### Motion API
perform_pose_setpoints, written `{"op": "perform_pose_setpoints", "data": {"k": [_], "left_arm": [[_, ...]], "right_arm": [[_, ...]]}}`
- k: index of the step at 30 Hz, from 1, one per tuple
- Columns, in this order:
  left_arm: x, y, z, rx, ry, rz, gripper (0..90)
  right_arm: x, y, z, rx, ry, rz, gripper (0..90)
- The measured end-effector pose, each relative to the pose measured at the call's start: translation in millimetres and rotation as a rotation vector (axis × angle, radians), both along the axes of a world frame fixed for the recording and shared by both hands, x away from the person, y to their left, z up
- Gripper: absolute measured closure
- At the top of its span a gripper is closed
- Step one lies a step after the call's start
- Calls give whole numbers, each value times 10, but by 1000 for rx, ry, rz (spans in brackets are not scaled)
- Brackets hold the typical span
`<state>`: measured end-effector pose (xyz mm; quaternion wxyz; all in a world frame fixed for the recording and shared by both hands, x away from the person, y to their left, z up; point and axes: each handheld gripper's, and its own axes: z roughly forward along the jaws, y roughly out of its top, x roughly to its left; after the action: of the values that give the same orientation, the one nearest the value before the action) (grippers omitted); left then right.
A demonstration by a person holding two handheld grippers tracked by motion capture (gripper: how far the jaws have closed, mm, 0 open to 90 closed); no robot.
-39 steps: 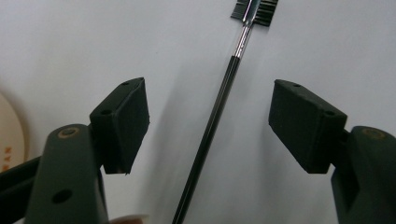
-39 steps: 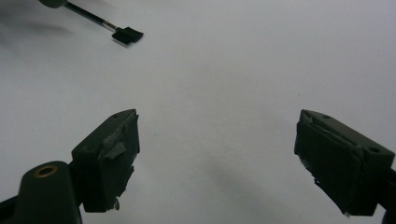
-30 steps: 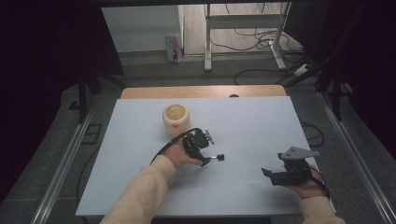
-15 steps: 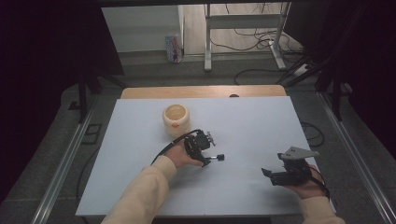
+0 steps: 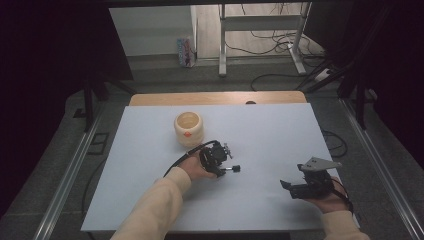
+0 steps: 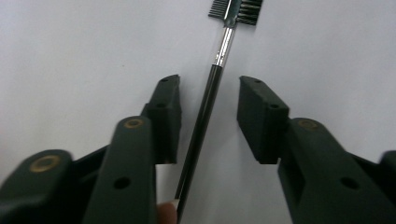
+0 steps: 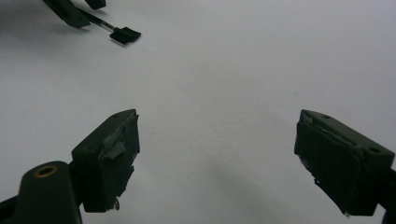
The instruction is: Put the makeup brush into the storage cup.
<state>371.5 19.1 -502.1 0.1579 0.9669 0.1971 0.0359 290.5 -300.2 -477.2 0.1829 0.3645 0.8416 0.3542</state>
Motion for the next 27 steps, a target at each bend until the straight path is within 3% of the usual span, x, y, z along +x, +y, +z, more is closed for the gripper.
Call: {"op": "perform_pose_setpoints", "data": {"k": [4,11,17,27], "left_arm": [[22,11,-7,-15,35,-10,709],[49,26,-16,-36,58,3,747],[52,5,-4,-16,62,-10,852],[31,-22,25,19,51,-29,860]], "right_arm": [[0,1,-1,-1,0,-1,143],[2,2,-2,-1,1,-1,143],[4,4,0,0,1,-2,143],[3,-6,3,3,0,-4,143]]}}
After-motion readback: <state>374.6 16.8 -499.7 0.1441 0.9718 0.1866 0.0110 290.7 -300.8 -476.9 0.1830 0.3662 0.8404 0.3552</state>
